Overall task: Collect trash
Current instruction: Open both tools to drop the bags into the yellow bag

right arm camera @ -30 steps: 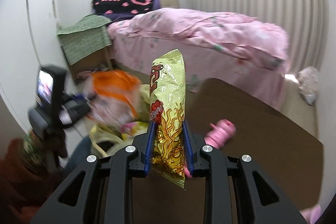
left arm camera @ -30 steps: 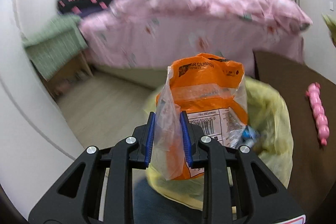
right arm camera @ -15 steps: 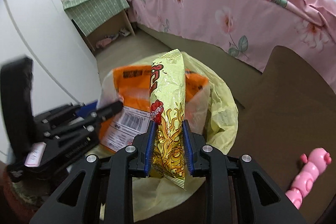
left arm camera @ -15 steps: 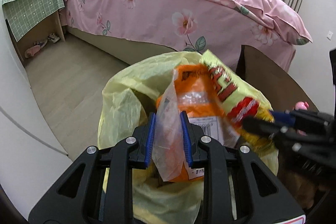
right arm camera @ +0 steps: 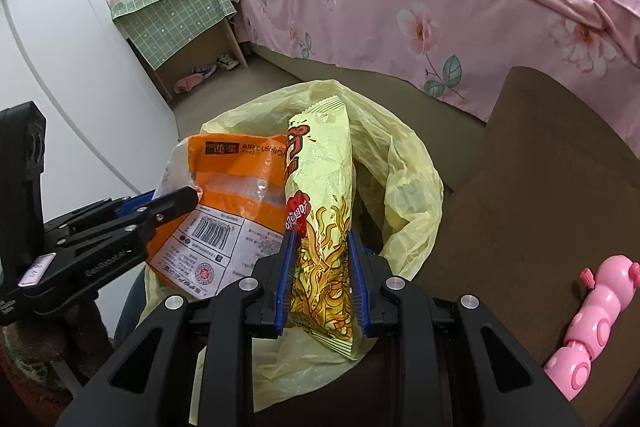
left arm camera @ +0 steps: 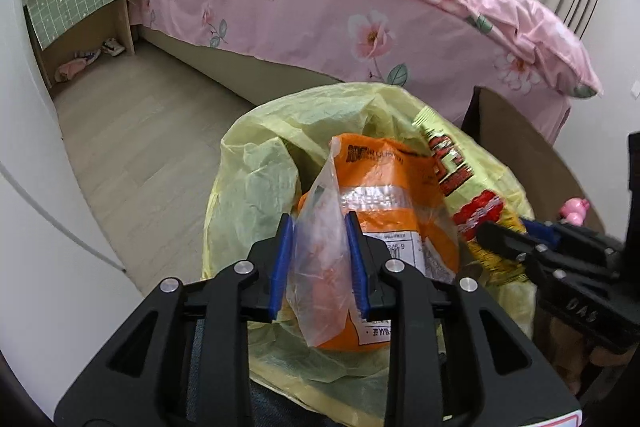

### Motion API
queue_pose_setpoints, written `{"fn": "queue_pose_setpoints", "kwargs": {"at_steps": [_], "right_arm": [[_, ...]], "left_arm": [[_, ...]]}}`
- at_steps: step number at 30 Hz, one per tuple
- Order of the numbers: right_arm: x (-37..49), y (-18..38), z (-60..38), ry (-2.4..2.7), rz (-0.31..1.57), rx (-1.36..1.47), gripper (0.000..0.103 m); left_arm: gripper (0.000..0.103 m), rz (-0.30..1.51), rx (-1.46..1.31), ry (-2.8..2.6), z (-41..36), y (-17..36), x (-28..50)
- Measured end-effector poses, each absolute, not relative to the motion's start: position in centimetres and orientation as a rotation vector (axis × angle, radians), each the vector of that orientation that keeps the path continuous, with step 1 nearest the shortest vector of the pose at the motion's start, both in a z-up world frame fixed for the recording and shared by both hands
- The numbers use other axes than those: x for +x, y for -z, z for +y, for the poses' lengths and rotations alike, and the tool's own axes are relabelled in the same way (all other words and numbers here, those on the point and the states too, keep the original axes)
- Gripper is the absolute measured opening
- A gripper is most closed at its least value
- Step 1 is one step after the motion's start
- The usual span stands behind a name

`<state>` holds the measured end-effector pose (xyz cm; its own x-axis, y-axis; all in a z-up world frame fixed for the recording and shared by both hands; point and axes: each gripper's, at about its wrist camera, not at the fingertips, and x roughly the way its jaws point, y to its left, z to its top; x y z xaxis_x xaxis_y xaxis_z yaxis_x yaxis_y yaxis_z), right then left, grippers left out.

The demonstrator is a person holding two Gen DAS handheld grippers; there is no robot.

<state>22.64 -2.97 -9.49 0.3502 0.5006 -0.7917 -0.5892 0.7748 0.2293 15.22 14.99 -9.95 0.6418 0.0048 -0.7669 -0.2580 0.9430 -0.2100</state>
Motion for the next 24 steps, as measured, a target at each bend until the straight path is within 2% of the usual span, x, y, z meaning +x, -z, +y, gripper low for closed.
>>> {"fn": "queue_pose_setpoints", "kwargs": {"at_steps": [6,7,8,10,12,17,24], "right_arm": [[22.1,9.3,-3.3,-0.702,0.943,-0.109,0.028],[22.1,9.2,-3.5,-0.708,0.941,-0.104,0.032],[22.0,9.2,-3.5,-0.712,0.941,-0.100,0.034],[21.9,9.2,-3.7,-0.718,0.941,-0.102,0.048],[21.6,9.0,-3.9,-0.717,0.927,-0.115,0.048],[20.3,7.9,-5.0,-0.685,0.877,-0.111,0.048],[15.3,3.5,-9.4,-0.614,0.748,-0.068,0.048]], "left_arm": [[0.027,0.833,-0.369,-0.087,14.9,9.3,15.6],[0.027,0.830,-0.382,-0.083,15.0,9.3,15.7],[0.030,0.827,-0.398,-0.081,15.2,9.2,15.7],[0.039,0.813,-0.434,-0.070,15.6,9.0,15.7],[0.055,0.803,-0.469,-0.060,15.9,8.9,15.7],[0.077,0.774,-0.419,-0.102,15.3,7.4,15.3],[0.081,0.719,-0.246,-0.060,11.0,3.5,11.4]]}}
